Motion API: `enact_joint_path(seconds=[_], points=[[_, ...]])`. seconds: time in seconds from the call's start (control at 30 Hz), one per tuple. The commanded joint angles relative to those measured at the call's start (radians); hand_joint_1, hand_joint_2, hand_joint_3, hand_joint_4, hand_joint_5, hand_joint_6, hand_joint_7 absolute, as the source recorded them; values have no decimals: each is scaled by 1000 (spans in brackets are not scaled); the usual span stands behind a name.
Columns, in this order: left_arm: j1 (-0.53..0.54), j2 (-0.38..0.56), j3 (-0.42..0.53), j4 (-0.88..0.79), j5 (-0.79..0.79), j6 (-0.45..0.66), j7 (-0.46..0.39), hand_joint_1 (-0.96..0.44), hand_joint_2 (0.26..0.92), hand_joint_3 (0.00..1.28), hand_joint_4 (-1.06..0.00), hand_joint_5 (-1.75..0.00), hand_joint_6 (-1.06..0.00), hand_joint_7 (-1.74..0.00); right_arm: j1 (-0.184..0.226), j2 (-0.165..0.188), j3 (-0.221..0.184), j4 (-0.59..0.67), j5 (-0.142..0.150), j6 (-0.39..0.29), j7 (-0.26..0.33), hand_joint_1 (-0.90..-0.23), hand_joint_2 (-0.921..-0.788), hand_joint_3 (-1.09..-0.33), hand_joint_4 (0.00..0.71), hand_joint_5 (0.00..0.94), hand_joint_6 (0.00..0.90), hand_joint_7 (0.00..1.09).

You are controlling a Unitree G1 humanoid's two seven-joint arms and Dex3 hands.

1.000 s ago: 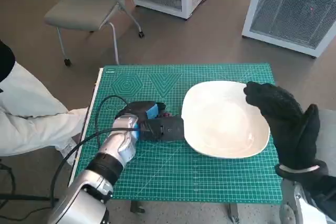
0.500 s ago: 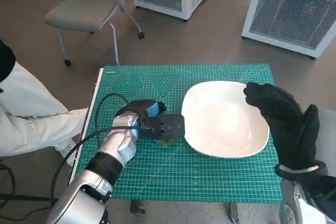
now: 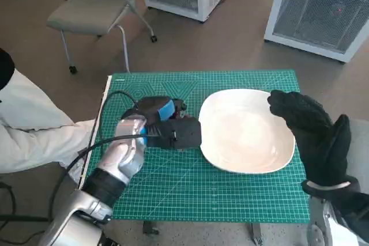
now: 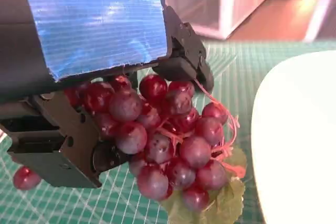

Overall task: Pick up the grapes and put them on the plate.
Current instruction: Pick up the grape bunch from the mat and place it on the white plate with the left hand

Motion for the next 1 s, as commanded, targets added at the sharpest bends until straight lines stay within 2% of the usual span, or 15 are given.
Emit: enact_joint_path(seconds=[0.03,0.3,0.53,0.77,1.0], points=[[27,52,37,-158,3,28,-41,16,853,149,-763,-1214,-675,-968,9,-2,-2,11,-6,12,-6,-467,-921,-636,410,633,167,960],[50,102,102,-355,0,57,-77,2,869,96,-781,-1174,-702,-984,6,-4,-5,17,0,8,-1,-468,-921,-635,411,633,168,960],[70,116,144,-459,-3,60,-81,4,873,97,-722,-1296,-769,-846,9,-2,-4,16,-4,1,-1,-468,-921,-634,412,632,165,957],[85,110,154,-492,-2,51,-76,2,882,76,-682,-1319,-813,-815,9,1,-1,21,-8,-7,-2,-469,-921,-636,413,632,164,956],[75,103,141,-488,8,47,-90,1,902,38,-681,-1293,-802,-855,7,1,-1,27,-5,-11,-2,-470,-921,-639,413,631,162,956]])
